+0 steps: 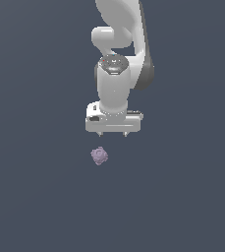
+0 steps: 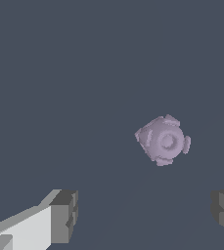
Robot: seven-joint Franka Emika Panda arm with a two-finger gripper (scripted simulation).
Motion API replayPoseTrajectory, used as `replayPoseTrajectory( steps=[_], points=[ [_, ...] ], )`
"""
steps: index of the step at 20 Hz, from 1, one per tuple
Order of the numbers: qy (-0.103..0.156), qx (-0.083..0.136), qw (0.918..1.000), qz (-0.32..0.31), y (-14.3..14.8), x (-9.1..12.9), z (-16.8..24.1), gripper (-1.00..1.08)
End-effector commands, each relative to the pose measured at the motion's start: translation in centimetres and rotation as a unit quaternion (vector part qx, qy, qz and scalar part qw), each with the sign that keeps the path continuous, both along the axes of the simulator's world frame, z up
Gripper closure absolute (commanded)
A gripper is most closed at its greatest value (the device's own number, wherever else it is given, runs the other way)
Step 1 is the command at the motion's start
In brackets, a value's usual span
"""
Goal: Pick up the object and move it to a goal position.
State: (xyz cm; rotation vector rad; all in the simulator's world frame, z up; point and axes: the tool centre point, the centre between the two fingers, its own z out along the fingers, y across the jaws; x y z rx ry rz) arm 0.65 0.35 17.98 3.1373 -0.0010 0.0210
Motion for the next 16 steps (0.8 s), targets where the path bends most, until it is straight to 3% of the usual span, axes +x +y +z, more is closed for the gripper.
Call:
replayPoseTrajectory(
  steps=[1, 9, 16],
  points=[
    [0.000, 0.000, 1.0000, 0.000, 0.0, 0.0, 0.0, -0.92],
    [-0.024, 0.003, 0.9995, -0.017, -0.5, 1.2, 2.0, -0.92],
    [-0.025, 0.003, 0.9995, -0.018, -0.5, 1.2, 2.0, -0.92]
  ],
)
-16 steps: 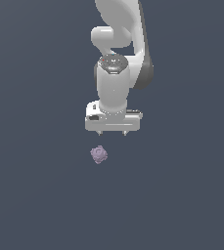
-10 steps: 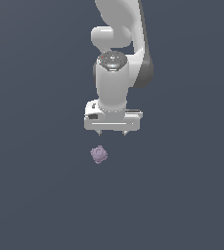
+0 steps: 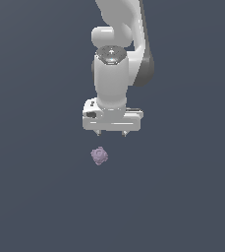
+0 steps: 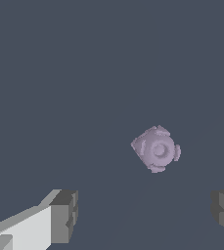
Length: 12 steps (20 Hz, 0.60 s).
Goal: Pick up the object and move it to a goal position.
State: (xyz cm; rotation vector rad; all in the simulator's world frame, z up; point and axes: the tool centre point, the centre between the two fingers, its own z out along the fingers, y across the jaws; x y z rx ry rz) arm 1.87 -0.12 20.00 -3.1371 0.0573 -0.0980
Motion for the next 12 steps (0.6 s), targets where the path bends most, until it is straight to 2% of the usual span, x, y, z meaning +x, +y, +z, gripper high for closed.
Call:
replayPoseTrajectory(
  steps=[1, 12],
  points=[
    [0.000, 0.000, 1.0000, 0.001, 0.0, 0.0, 0.0, -0.92],
    [0.006, -0.006, 0.9985, 0.054, -1.1, 0.4, -1.9, -0.92]
  ],
)
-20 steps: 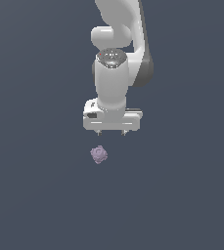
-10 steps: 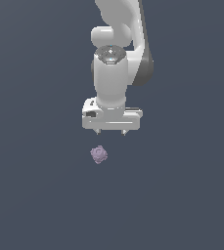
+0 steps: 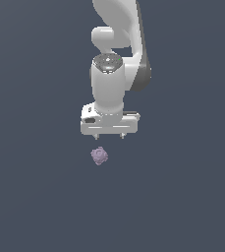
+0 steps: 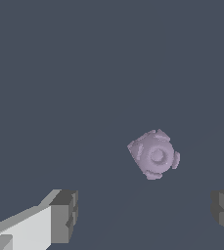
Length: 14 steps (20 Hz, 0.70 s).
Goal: Pick up the object and move it to a goal position.
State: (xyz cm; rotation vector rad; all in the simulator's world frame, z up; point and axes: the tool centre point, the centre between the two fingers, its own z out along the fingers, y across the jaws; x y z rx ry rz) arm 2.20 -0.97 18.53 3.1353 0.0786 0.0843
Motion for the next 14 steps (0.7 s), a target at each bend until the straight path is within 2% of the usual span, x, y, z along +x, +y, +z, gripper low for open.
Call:
replayPoseTrajectory(
  steps=[1, 7, 14],
  points=[
    [0.002, -0.002, 0.9998, 0.019, -0.4, 0.1, -0.7, -0.92],
    [0.009, -0.006, 0.9966, 0.082, -1.6, 0.4, -2.9, -0.92],
    [0.018, -0.008, 0.9859, 0.166, -3.2, 0.7, -5.9, -0.92]
  ],
)
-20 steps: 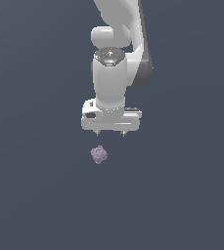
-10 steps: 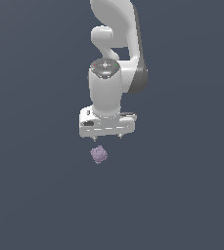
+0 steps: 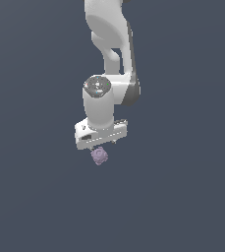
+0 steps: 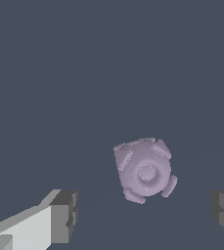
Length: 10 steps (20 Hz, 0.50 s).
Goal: Pick up the object and move it to a goal position.
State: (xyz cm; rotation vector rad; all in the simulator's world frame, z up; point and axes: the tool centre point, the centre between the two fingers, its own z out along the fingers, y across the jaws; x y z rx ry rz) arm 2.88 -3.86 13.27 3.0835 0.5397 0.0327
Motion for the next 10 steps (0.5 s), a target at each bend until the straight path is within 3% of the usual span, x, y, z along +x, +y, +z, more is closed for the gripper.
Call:
replayPoseTrajectory(
  steps=[1, 10],
  points=[
    [0.003, 0.000, 0.9996, 0.030, -0.6, 0.1, -1.0, -0.92],
    [0.010, 0.001, 0.9949, 0.100, -1.9, 0.2, -3.6, -0.92]
  ],
)
